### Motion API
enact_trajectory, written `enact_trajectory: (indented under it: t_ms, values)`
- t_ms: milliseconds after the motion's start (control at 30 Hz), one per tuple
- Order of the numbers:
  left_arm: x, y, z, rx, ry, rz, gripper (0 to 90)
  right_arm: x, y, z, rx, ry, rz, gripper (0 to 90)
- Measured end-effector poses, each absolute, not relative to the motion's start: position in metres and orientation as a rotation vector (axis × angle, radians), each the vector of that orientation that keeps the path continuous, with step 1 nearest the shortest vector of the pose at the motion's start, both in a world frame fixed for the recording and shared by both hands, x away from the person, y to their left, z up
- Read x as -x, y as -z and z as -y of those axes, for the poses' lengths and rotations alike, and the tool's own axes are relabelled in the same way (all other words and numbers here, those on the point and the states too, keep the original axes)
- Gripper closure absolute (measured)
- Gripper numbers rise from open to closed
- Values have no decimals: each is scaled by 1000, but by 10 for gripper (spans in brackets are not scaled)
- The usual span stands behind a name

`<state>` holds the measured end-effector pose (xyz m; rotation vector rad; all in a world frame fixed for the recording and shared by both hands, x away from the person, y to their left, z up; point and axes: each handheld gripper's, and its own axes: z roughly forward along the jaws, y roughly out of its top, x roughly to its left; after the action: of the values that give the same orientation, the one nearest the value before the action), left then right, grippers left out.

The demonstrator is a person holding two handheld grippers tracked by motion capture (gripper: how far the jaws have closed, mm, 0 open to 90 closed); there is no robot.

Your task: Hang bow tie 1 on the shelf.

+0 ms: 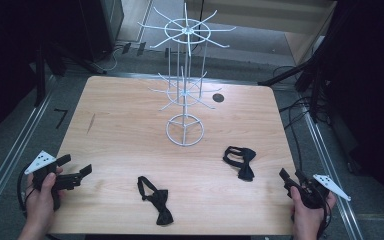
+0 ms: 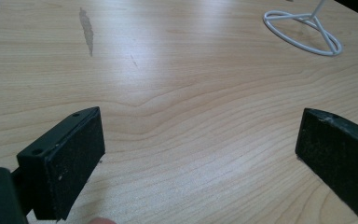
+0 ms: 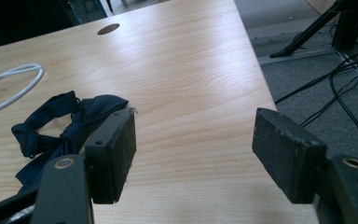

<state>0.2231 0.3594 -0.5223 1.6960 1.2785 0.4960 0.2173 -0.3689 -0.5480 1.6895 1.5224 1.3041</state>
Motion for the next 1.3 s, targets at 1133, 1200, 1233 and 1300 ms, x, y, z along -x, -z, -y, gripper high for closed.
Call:
enact_trajectory:
  t_ms: [1133,1200,1233,1300]
  values:
    - [-224,523,-359,-1697,-490,-1276,16,-256,541,300,-1586,-1248,-1764,427]
    - [-224,523,-359,-1699,-490,-1275,16,-259,542,295,-1589,-1246,-1788,439]
    - [-224,523,-359,-1696,-491,-1278,17,-260,542,292,-1586,-1247,-1795,446]
    - [-224,522,-359,-1693,-492,-1280,16,-262,543,288,-1590,-1240,-1810,454]
